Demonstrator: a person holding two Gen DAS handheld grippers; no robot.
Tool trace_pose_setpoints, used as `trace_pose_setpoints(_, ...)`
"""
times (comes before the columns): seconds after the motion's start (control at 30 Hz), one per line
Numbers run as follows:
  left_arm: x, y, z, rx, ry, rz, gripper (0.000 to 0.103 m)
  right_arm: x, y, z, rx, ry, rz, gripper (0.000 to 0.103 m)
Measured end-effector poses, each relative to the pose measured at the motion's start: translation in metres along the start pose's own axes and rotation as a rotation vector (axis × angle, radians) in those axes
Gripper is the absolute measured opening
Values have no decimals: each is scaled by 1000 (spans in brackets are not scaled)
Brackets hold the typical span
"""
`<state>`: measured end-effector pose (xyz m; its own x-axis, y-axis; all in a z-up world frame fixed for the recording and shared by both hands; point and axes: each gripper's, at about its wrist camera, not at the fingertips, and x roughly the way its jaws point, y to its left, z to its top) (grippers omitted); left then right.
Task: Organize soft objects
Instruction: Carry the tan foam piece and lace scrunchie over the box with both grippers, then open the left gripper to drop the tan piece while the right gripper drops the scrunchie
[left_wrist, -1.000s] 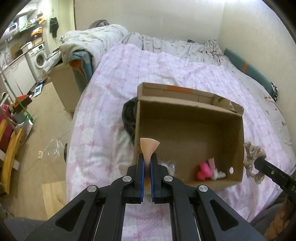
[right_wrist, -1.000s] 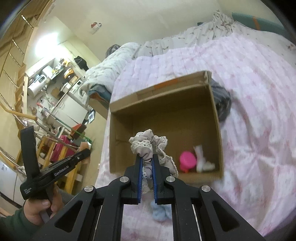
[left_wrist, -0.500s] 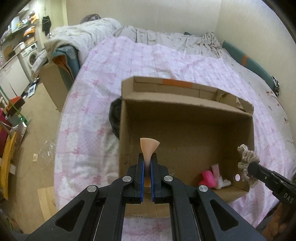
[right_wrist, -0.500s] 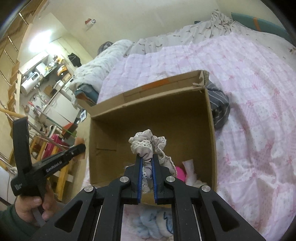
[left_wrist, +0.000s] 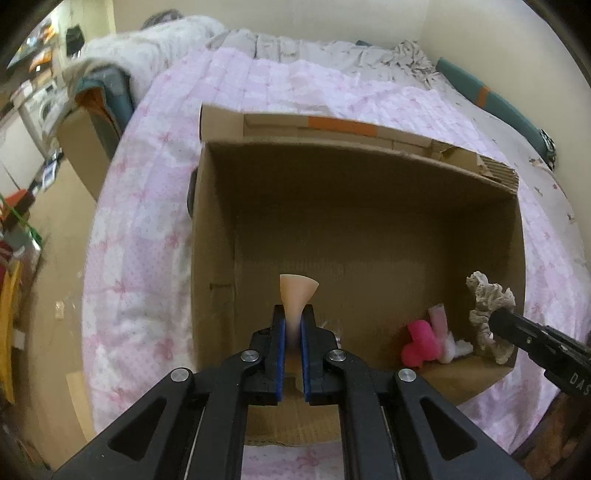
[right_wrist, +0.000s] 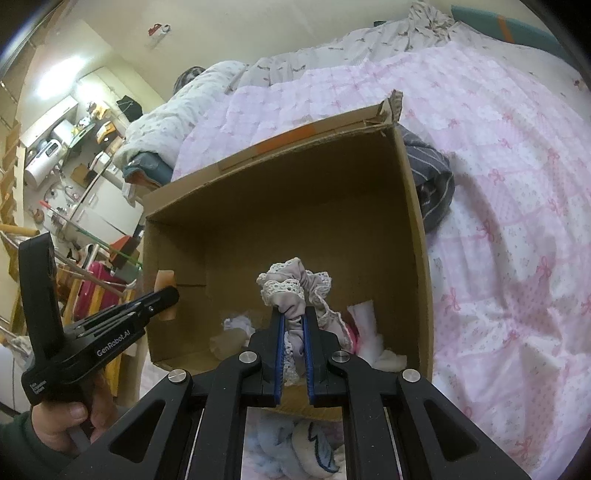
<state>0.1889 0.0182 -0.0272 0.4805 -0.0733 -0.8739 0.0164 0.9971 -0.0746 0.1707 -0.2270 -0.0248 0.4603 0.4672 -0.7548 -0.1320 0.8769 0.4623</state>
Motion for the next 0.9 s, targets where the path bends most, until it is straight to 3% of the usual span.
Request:
trace_pose_setpoints(0.57,-4,-10,-8,28,-21,-29,6,12,5,-5,-17,27,-28,11)
trace_pose_setpoints(0.9,-6,-15,-11,56,-31,-33,18,14,4,-6,-1,38,-20,11)
